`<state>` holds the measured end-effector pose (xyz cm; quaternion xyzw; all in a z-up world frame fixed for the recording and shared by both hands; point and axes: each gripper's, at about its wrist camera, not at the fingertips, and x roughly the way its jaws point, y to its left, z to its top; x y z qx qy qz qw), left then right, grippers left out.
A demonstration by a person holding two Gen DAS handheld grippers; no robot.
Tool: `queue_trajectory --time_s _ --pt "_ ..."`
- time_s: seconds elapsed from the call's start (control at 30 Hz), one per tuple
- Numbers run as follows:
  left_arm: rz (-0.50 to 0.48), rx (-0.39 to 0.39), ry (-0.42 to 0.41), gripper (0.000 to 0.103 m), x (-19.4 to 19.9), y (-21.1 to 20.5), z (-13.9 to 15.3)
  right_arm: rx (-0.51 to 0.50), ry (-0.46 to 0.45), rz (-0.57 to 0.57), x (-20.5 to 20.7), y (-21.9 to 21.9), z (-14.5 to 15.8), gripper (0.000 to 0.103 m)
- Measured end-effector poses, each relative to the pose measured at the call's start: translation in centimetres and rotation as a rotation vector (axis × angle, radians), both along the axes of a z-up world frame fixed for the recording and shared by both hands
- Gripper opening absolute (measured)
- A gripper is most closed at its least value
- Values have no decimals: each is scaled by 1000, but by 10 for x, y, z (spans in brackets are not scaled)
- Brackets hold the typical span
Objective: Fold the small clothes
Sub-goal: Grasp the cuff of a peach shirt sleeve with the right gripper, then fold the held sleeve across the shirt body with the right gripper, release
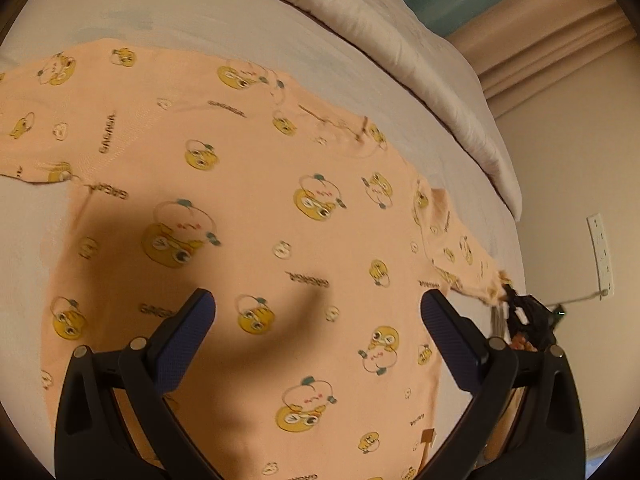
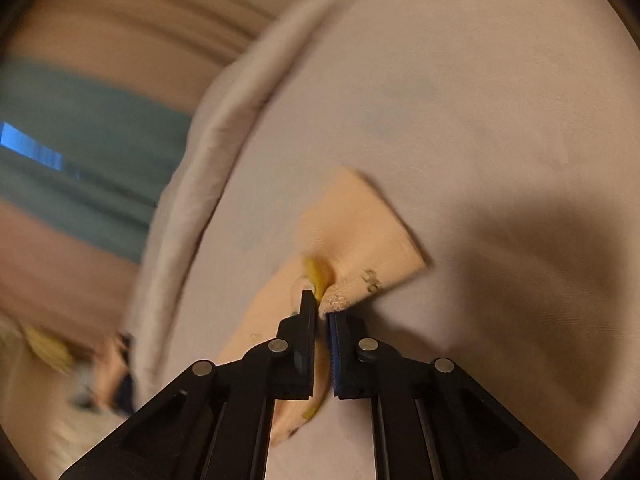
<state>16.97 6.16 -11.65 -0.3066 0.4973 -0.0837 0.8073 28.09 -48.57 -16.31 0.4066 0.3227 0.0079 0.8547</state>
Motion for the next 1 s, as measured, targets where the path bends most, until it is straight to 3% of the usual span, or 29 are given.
queue_trajectory --time_s 0.1,0.23,0.4,0.57,0.67,0.77,0.83,0.9,1.0 --pt "33 -26 -6 103 1 12 2 -171 -97 133 -8 52 53 8" --pt "49 -108 -8 103 -2 26 8 -412 -212 352 -26 158 115 8" --pt "59 -186 -48 103 -6 43 22 -571 -304 571 -46 280 143 8" --pt "113 -269 -79 103 -10 77 27 -732 -356 687 -35 387 135 8" --pt "150 -303 -72 103 -12 95 18 -863 -359 734 -38 442 104 8" --pt "172 -339 -46 103 -10 108 3 -877 -339 864 -46 489 70 11" --pt "180 -354 -32 103 -9 112 -5 -867 -310 966 -55 510 50 31" --pt "183 -357 -13 103 -8 114 -12 -815 -310 1035 -64 512 44 34" --pt "146 -394 -18 103 -4 111 -14 -726 -352 1046 -76 475 64 43"
